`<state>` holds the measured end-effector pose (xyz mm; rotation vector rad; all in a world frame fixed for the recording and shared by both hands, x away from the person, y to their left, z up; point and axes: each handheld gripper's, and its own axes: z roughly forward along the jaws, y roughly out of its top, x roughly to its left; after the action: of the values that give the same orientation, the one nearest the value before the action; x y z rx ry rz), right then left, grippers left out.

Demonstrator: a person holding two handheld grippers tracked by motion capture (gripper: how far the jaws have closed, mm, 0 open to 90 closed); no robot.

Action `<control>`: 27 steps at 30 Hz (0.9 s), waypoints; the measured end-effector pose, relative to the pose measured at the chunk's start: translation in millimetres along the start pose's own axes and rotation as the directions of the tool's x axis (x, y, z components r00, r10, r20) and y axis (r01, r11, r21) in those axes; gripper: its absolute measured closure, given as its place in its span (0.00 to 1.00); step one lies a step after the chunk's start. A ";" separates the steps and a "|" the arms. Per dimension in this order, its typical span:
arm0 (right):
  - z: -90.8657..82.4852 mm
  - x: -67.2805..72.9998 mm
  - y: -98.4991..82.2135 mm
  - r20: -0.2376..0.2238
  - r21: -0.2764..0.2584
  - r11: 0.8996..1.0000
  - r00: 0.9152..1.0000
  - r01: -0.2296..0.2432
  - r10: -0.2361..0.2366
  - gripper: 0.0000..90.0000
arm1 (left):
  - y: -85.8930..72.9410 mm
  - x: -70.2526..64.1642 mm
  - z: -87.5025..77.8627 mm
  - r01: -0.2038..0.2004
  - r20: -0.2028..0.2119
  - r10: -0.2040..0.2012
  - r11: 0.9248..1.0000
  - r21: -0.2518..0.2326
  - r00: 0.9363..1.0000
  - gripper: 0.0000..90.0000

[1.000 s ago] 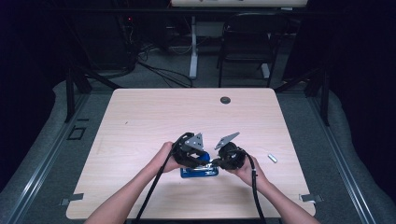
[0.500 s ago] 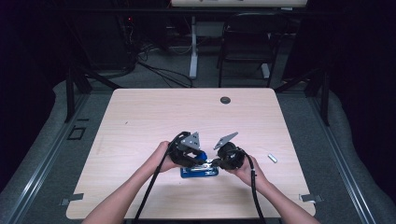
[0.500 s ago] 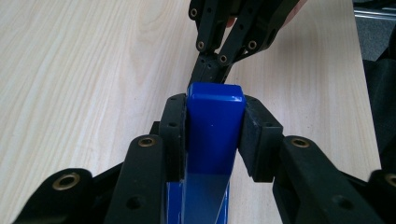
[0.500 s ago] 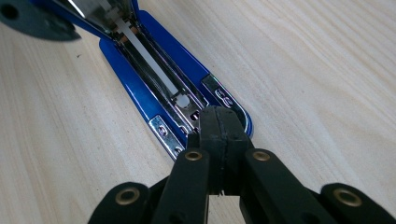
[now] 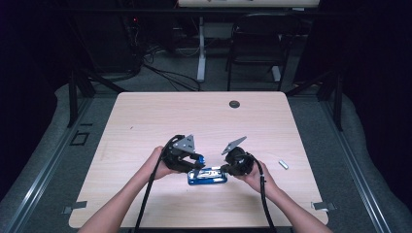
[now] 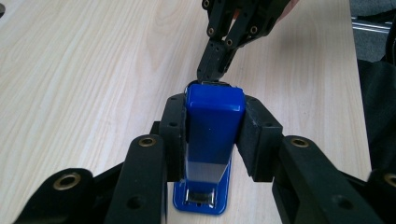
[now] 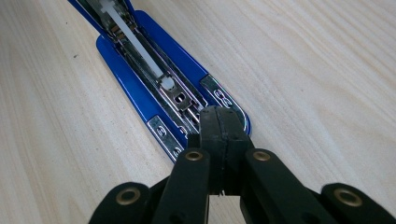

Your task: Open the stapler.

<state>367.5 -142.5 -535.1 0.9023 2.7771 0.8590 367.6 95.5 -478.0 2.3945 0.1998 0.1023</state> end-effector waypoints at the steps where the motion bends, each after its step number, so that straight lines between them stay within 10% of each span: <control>1: -0.1 -0.2 0.2 -0.002 0.003 1.000 1.000 0.002 -0.002 1.00 | -1.4 0.2 -1.9 0.003 -0.001 -0.003 1.000 0.002 1.000 0.73; 27: -0.4 0.6 1.4 0.003 0.015 1.000 1.000 0.005 -0.005 1.00 | -50.7 7.1 -28.3 0.104 0.012 -0.104 0.994 0.023 0.994 0.73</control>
<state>367.6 -141.4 -533.9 0.8981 2.7855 0.8368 365.1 152.4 -491.3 2.4008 0.3203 0.0356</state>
